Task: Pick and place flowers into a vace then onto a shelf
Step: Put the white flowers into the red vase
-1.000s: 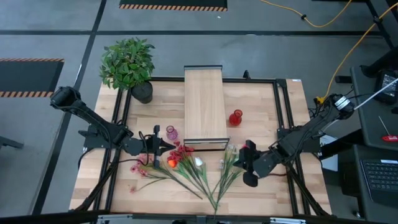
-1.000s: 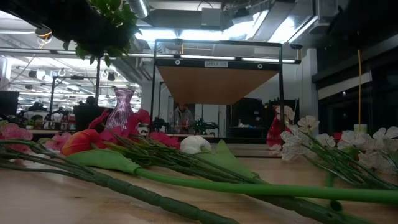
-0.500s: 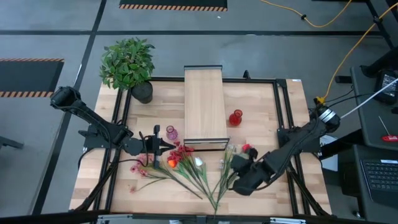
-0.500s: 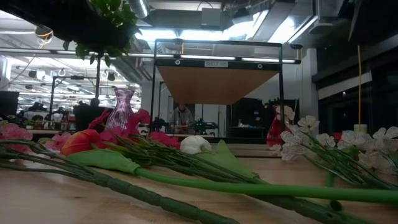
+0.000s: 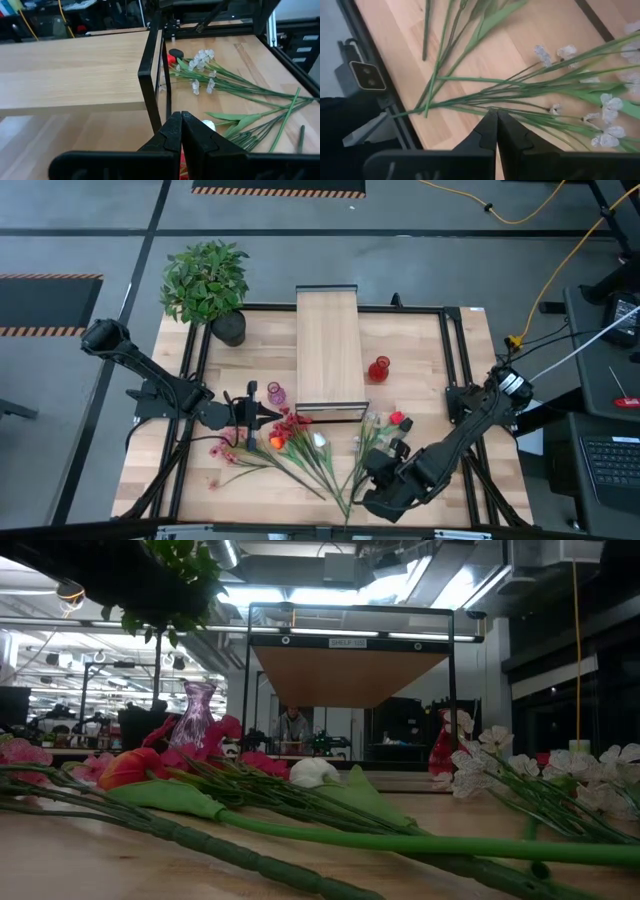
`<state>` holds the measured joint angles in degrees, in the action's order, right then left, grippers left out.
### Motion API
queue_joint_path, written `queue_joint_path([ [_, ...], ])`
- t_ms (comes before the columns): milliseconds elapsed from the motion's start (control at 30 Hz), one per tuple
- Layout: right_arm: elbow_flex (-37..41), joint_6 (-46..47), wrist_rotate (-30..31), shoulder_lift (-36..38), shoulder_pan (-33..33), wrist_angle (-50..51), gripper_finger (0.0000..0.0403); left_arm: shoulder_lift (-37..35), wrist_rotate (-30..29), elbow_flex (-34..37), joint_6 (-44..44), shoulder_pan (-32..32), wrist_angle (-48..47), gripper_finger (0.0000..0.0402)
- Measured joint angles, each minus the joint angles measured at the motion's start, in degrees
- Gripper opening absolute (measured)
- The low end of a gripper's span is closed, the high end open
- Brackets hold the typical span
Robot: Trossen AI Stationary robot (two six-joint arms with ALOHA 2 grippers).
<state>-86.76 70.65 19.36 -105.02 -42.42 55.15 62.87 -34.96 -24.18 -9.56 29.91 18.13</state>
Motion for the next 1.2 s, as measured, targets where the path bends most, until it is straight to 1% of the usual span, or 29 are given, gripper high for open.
queue_joint_path([
  [167, -0.02, -0.12, -0.01, -1.47, 1.43, -1.99, 0.0013, 0.0, 0.01, 0.0, -3.27, 0.0, 0.0, 0.0004],
  [333, -0.02, 0.08, -0.12, -1.83, 3.5, -2.27, 0.0013, 0.0, 0.06, 0.01, -3.26, 0.0, -0.03, 0.0004],
  [467, -0.02, 3.21, -0.09, -1.83, 4.76, -2.91, 0.0018, 0.0, 0.59, 0.0, -3.26, 0.0, -0.04, 0.0004],
  [600, -0.02, 4.63, -0.14, -1.83, 5.39, -2.88, 0.0045, 0.0, 1.94, 0.0, -3.26, -0.02, -0.02, 0.0004],
  [700, -0.02, 6.92, -0.1, -1.83, 5.47, -2.45, 0.0078, 0.0, 1.65, 0.02, -3.26, -0.02, 0.0, 0.0004],
  [933, -0.02, 7.3, -0.01, -1.83, 5.47, -2.37, 0.0151, 0.0, 1.73, 0.0, -3.23, -0.02, 0.02, 0.0004],
  [1033, -0.02, 7.65, 0.28, -1.83, 5.83, -2.08, 0.0168, 0.0, 1.74, 0.01, -3.23, -0.02, 0.02, 0.0004],
  [1133, -0.02, 12.44, 2.3, -2.03, 5.84, 0.19, 0.0174, 0.0, 1.66, 0.02, -3.23, -0.02, 0.02, 0.0004],
  [1200, -0.02, 13.56, 2.65, -2.86, 5.84, 1.6, 0.0174, 0.0, 1.64, 0.0, -3.23, -0.02, 0.04, 0.0004],
])
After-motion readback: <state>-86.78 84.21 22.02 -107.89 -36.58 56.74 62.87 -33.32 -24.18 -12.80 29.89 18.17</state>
